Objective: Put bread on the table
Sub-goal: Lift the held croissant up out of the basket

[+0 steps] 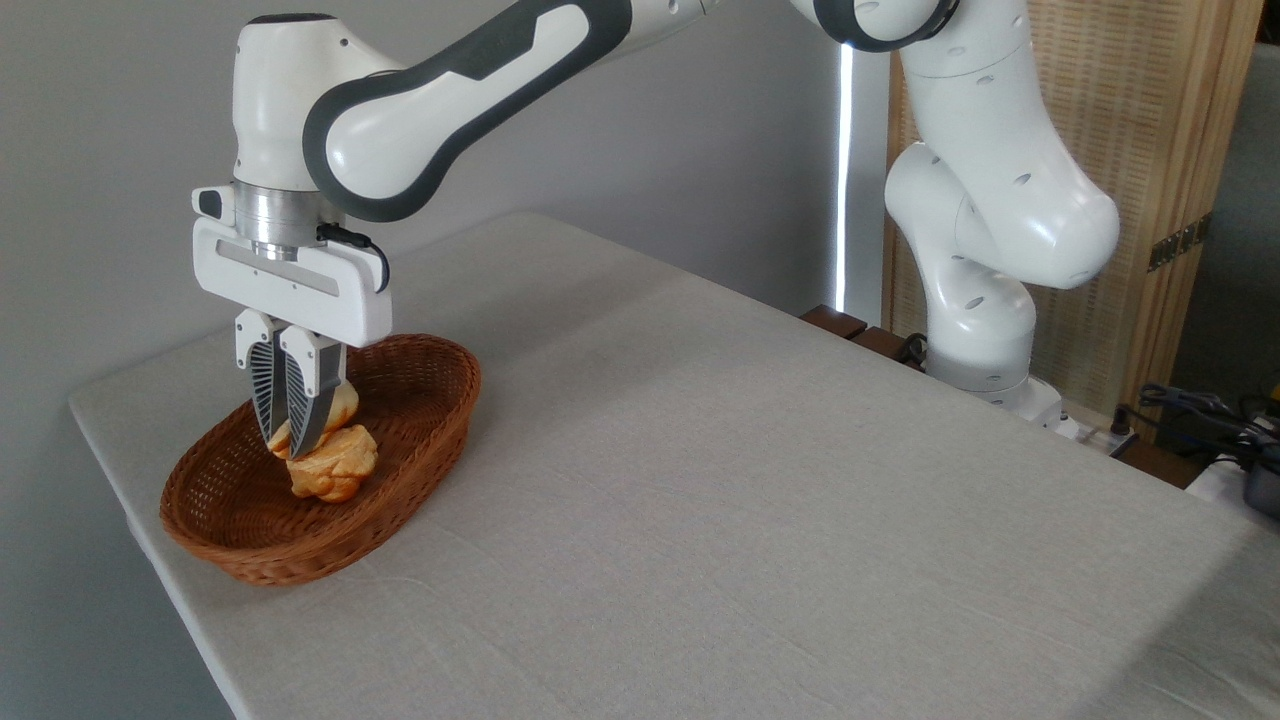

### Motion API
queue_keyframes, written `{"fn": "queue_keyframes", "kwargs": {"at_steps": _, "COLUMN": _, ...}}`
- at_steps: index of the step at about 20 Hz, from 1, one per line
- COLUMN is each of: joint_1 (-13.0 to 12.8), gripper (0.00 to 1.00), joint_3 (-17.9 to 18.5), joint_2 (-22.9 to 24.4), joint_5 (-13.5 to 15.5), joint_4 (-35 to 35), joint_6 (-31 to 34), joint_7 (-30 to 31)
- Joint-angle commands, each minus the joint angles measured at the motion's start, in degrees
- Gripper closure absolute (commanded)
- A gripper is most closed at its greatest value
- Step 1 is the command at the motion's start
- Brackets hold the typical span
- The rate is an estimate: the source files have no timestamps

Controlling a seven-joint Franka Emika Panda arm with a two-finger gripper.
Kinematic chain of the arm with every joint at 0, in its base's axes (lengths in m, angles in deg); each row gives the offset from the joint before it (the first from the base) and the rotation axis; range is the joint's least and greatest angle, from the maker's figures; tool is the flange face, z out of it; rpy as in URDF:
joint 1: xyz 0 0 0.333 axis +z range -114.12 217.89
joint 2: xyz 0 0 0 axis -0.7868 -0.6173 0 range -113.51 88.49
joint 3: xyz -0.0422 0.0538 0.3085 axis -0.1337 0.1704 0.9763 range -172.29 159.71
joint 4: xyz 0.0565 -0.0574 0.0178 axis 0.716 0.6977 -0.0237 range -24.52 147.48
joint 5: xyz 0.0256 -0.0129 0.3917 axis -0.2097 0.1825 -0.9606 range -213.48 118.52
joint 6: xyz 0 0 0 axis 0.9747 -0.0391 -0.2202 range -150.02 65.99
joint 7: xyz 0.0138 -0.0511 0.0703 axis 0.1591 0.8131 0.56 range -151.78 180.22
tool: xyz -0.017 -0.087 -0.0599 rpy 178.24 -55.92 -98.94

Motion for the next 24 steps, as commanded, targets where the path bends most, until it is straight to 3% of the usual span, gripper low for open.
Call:
{"fn": "queue_keyframes", "kwargs": {"at_steps": 1, "joint_1": -0.1, "gripper": 0.91, "joint_3": 0.1, "joint_2": -0.2, "joint_5": -0.9, "joint_4": -0.3, "joint_6": -0.2, "joint_7": -0.4}}
{"fn": "queue_keyframes", "kwargs": {"at_steps": 14, "joint_1": 0.6, "gripper": 0.90, "joint_3": 0.8, "joint_2": 3.4, "joint_5": 0.1, "joint_4": -0.6, "joint_6": 0.0, "joint_7": 0.5}}
{"fn": "queue_keyframes", "kwargs": {"at_steps": 24, "joint_1": 0.6, "gripper": 0.88, "joint_3": 3.4, "joint_2": 8.3, "joint_5": 3.0, "joint_4": -0.3, "joint_6": 3.3, "joint_7": -0.5}}
